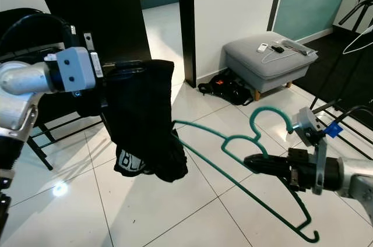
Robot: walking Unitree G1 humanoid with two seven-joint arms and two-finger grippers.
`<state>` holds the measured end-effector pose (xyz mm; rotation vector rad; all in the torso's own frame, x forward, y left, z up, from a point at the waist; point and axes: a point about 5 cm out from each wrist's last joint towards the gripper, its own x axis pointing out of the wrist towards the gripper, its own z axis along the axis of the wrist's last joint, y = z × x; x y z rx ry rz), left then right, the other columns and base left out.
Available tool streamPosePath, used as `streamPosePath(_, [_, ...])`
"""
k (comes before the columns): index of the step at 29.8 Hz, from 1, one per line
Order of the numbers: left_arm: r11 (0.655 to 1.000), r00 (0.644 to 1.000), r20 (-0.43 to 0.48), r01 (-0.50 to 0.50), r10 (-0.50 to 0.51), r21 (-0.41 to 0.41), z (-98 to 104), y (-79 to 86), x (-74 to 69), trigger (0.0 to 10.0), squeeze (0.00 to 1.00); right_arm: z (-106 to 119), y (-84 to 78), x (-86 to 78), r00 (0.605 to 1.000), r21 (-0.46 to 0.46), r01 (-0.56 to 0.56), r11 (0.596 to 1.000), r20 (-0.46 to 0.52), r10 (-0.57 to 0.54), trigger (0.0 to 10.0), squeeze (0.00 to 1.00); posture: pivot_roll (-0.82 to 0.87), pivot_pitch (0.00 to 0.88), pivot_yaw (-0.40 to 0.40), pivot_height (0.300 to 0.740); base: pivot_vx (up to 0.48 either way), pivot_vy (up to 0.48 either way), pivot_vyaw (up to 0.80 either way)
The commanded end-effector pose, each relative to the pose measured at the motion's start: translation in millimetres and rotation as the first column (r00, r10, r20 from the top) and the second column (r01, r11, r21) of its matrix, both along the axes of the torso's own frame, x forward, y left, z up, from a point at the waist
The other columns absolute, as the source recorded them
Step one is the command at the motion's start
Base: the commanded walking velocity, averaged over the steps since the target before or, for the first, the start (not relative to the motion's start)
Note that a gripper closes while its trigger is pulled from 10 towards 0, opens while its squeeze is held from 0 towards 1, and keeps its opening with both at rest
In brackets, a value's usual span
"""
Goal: Hang hanger
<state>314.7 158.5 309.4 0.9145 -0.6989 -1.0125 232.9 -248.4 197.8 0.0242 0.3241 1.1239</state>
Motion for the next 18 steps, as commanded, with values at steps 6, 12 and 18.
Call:
streamPosePath(6, [0.999, 0.999, 0.014, -0.033, 0.033, 0.005, 0.5, 3.7, 2.8, 10.0, 0.0, 0.4, 8.3, -4.2, 0.999, 0.013, -0.054, 0.998, -0.008, 0.054, 10.0, 0.0, -0.09, 0.0, 0.047, 0.74, 0.0, 0.0, 0.0])
streamPosePath(12, [0.996, 0.996, 0.019, -0.087, 0.087, 0.001, 0.3, 14.7, 7.2, 10.0, 0.0, -0.8, 9.6, -9.4, 0.997, 0.016, -0.078, 0.997, -0.024, 0.078, 10.0, 0.0, -0.1, 0.0, 0.051, 0.74, 0.0, 0.0, 0.0])
streamPosePath(18, [0.988, 0.988, 0.033, -0.152, 0.15, 0.032, -1.9, 26.8, 11.7, 10.0, 0.0, -2.2, 10.0, -12.6, 0.995, 0.008, -0.089, 0.996, -0.036, 0.09, 10.0, 0.0, -0.1, 0.0, 0.051, 0.74, 0.0, 0.0, 0.0])
